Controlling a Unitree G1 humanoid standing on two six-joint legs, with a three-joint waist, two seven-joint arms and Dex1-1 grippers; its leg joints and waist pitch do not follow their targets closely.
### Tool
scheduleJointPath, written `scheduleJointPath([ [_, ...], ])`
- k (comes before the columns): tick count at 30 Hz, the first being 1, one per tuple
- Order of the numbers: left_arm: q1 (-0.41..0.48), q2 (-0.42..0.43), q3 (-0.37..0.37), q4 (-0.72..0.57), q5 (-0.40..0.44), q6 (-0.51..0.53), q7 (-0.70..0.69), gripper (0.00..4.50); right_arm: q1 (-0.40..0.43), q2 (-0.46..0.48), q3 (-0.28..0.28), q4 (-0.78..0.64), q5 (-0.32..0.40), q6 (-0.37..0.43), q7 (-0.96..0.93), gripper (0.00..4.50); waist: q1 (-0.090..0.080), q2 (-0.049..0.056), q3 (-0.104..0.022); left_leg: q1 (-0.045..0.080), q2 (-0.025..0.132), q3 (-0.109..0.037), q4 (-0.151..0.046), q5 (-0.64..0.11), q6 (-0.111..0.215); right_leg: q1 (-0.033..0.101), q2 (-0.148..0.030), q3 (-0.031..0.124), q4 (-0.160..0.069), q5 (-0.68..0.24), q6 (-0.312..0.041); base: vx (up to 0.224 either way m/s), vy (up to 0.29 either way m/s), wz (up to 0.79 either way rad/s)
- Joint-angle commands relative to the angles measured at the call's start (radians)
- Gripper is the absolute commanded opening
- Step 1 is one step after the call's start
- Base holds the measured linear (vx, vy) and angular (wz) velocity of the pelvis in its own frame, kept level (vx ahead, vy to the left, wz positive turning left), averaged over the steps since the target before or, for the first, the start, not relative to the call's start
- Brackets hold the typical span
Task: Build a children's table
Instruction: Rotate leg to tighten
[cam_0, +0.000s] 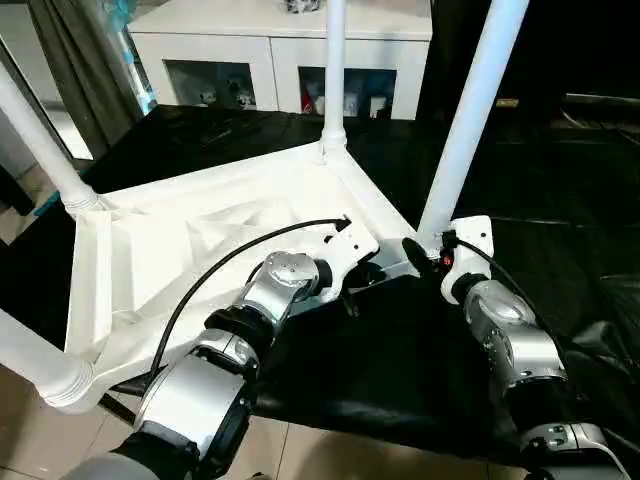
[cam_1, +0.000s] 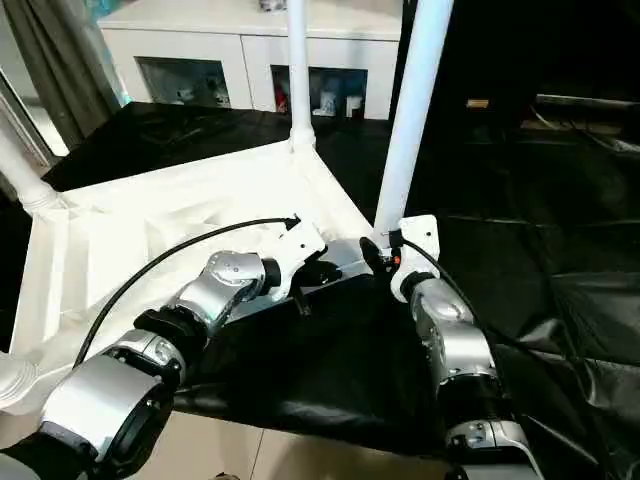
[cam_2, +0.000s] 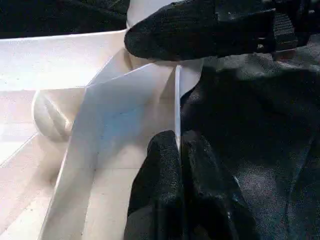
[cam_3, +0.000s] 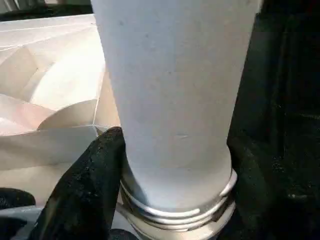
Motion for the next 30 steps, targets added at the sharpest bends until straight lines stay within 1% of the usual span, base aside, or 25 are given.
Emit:
scheduleJointPath([
  [1, -0.004, -0.035, 0.004, -0.017, -0.032, -0.063, -0.067, 0.0, 0.023, 0.012, 0.069, -0.008, 0.006, 0.017, 0.101, 3.42, -0.003, -0.026, -0.061, 0.007, 0.082, -0.043, -0.064, -0.096, 0.134, 0.053, -0.107, 0.069, -0.067, -0.16, -0.18, 0.0, 0.0, 0.0],
  [3, 0.006, -0.014, 0.001, -0.026, -0.038, -0.071, -0.113, 0.0, 0.028, -0.021, 0.076, -0.017, 0.003, 0.002, 0.146, 3.63, -0.002, -0.026, -0.06, 0.006, 0.08, -0.042, -0.063, -0.099, 0.139, 0.053, -0.108, 0.068, -0.067, -0.161, -0.182, 0.0, 0.0, 0.0],
  [4, 0.01, -0.006, 0.0, -0.03, -0.041, -0.074, -0.133, 0.0, 0.029, -0.033, 0.081, -0.019, -0.005, -0.008, 0.163, 3.63, 0.0, -0.027, -0.059, 0.004, 0.078, -0.041, -0.062, -0.103, 0.141, 0.055, -0.109, 0.067, -0.071, -0.186, -0.175, 0.0, 0.0, 0.0],
  [5, 0.015, 0.004, -0.001, -0.034, -0.043, -0.076, -0.156, 0.0, 0.034, -0.05, 0.086, -0.028, -0.001, -0.009, 0.206, 3.63, 0.0, -0.026, -0.059, 0.005, 0.078, -0.041, -0.062, -0.105, 0.141, 0.054, -0.108, 0.067, -0.072, -0.193, -0.173, 0.0, 0.0, 0.0],
  [6, 0.024, 0.026, -0.005, -0.044, -0.046, -0.081, -0.207, 0.0, 0.049, -0.087, 0.099, -0.058, 0.02, -0.004, 0.305, 3.63, 0.001, -0.025, -0.058, 0.004, 0.079, -0.042, -0.063, -0.11, 0.141, 0.054, -0.107, 0.066, -0.072, -0.205, -0.169, 0.0, 0.0, 0.0],
  [7, 0.027, 0.032, -0.006, -0.047, -0.047, -0.083, -0.221, 0.0, 0.054, -0.097, 0.103, -0.066, 0.026, -0.003, 0.331, 3.63, 0.004, -0.027, -0.058, 0.003, 0.079, -0.04, -0.062, -0.116, 0.147, 0.057, -0.106, 0.064, -0.073, -0.216, -0.164, 0.0, 0.0, 0.0],
  [8, 0.035, 0.051, -0.009, -0.056, -0.052, -0.087, -0.269, 0.0, 0.071, -0.132, 0.117, -0.099, 0.045, 0.005, 0.416, 3.63, 0.007, -0.025, -0.058, 0.004, 0.082, -0.04, -0.062, -0.116, 0.154, 0.055, -0.104, 0.065, -0.073, -0.215, -0.16, 0.0, 0.0, 0.0],
  [9, 0.042, 0.066, -0.009, -0.066, -0.06, -0.089, -0.317, 0.0, 0.081, -0.165, 0.127, -0.115, 0.046, 0.003, 0.465, 3.63, 0.007, -0.027, -0.058, 0.003, 0.082, -0.041, -0.061, -0.114, 0.159, 0.055, -0.103, 0.064, -0.072, -0.212, -0.159, 0.0, 0.0, 0.0],
  [11, 0.05, 0.084, -0.007, -0.078, -0.072, -0.09, -0.377, 0.0, 0.091, -0.208, 0.128, -0.128, 0.056, 0.005, 0.528, 3.63, 0.013, -0.025, -0.06, 0.005, 0.087, -0.041, -0.061, -0.112, 0.162, 0.052, -0.105, 0.065, -0.069, -0.205, -0.164, 0.0, 0.0, 0.0],
  [12, 0.058, 0.101, -0.004, -0.093, -0.088, -0.085, -0.438, 0.0, 0.095, -0.233, 0.121, -0.138, 0.074, 0.018, 0.572, 3.63, 0.017, -0.025, -0.06, 0.005, 0.087, -0.04, -0.061, -0.114, 0.161, 0.051, -0.105, 0.066, -0.068, -0.206, -0.168, 0.0, 0.0, 0.0],
  [13, 0.058, 0.101, -0.004, -0.093, -0.088, -0.085, -0.438, 0.0, 0.095, -0.233, 0.121, -0.138, 0.074, 0.018, 0.572, 3.63, 0.017, -0.025, -0.06, 0.005, 0.087, -0.04, -0.061, -0.114, 0.161, 0.051, -0.105, 0.066, -0.068, -0.206, -0.168, 0.0, 0.0, 0.0],
  [14, 0.062, 0.113, -0.002, -0.102, -0.097, -0.08, -0.476, 0.0, 0.096, -0.246, 0.112, -0.146, 0.091, 0.028, 0.598, 3.63, 0.021, -0.024, -0.06, 0.007, 0.087, -0.04, -0.061, -0.111, 0.154, 0.048, -0.106, 0.066, -0.068, -0.208, -0.173, 0.0, 0.0, 0.0],
  [15, 0.068, 0.131, -0.002, -0.113, -0.105, -0.076, -0.518, 0.0, 0.098, -0.262, 0.105, -0.157, 0.108, 0.039, 0.631, 3.63, 0.023, -0.025, -0.061, 0.008, 0.088, -0.04, -0.062, -0.112, 0.154, 0.048, -0.106, 0.066, -0.068, -0.207, -0.176, 0.0, 0.0, 0.0],
  [16, 0.068, 0.131, -0.002, -0.113, -0.105, -0.076, -0.518, 0.0, 0.098, -0.262, 0.105, -0.157, 0.108, 0.039, 0.631, 3.63, 0.027, -0.025, -0.061, 0.007, 0.09, -0.041, -0.062, -0.106, 0.154, 0.051, -0.108, 0.067, -0.066, -0.198, -0.178, 0.0, 0.0, 0.0],
  [17, 0.075, 0.154, -0.001, -0.124, -0.112, -0.073, -0.558, 0.0, 0.1, -0.284, 0.103, -0.167, 0.115, 0.05, 0.665, 3.63, 0.029, -0.023, -0.062, 0.008, 0.092, -0.042, -0.062, -0.098, 0.155, 0.048, -0.107, 0.067, -0.063, -0.183, -0.181, 0.0, 0.0, 0.0],
  [18, 0.079, 0.17, 0.002, -0.128, -0.114, -0.074, -0.576, 0.0, 0.101, -0.299, 0.109, -0.166, 0.103, 0.049, 0.682, 3.63, 0.029, -0.021, -0.062, 0.006, 0.092, -0.042, -0.061, -0.096, 0.156, 0.048, -0.106, 0.067, -0.06, -0.173, -0.182, 0.0, 0.0, 0.0],
  [21, 0.086, 0.191, 0.005, -0.135, -0.116, -0.068, -0.595, 0.0, 0.107, -0.314, 0.125, -0.165, 0.094, 0.05, 0.703, 3.63, 0.031, -0.022, -0.061, 0.005, 0.089, -0.041, -0.061, -0.098, 0.149, 0.049, -0.108, 0.066, -0.063, -0.183, -0.18, 0.0, 0.0, 0.0],
  [24, 0.093, 0.203, 0.011, -0.141, -0.115, -0.065, -0.606, 0.0, 0.115, -0.312, 0.128, -0.173, 0.097, 0.059, 0.716, 3.63, 0.029, -0.022, -0.059, 0.006, 0.089, -0.041, -0.063, -0.115, 0.136, 0.048, -0.107, 0.066, -0.068, -0.221, -0.17, 0.0, 0.0, 0.0],
  [25, 0.095, 0.205, 0.012, -0.142, -0.114, -0.065, -0.605, 0.0, 0.117, -0.304, 0.126, -0.177, 0.102, 0.063, 0.711, 3.48, 0.03, -0.023, -0.059, 0.007, 0.088, -0.041, -0.064, -0.117, 0.133, 0.048, -0.107, 0.066, -0.069, -0.23, -0.166, 0.0, 0.0, 0.0],
  [27, 0.097, 0.207, 0.013, -0.148, -0.115, -0.06, -0.607, 0.0, 0.12, -0.292, 0.124, -0.187, 0.112, 0.069, 0.707, 3.48, 0.029, -0.021, -0.059, 0.008, 0.089, -0.042, -0.064, -0.118, 0.127, 0.047, -0.107, 0.066, -0.07, -0.237, -0.165, 0.0, 0.0, 0.0],
  [29, 0.099, 0.207, 0.013, -0.154, -0.118, -0.056, -0.607, 0.0, 0.12, -0.28, 0.122, -0.192, 0.119, 0.07, 0.702, 3.21, 0.027, -0.02, -0.059, 0.007, 0.089, -0.042, -0.065, -0.12, 0.124, 0.047, -0.107, 0.066, -0.069, -0.236, -0.164, 0.0, 0.0, 0.0],
  [30, 0.101, 0.204, 0.014, -0.157, -0.119, -0.056, -0.603, 0.0, 0.127, -0.268, 0.125, -0.206, 0.128, 0.075, 0.7, 3.15, 0.026, -0.021, -0.059, 0.007, 0.088, -0.042, -0.065, -0.121, 0.124, 0.047, -0.106, 0.066, -0.07, -0.237, -0.164, 0.0, 0.0, 0.0],
])
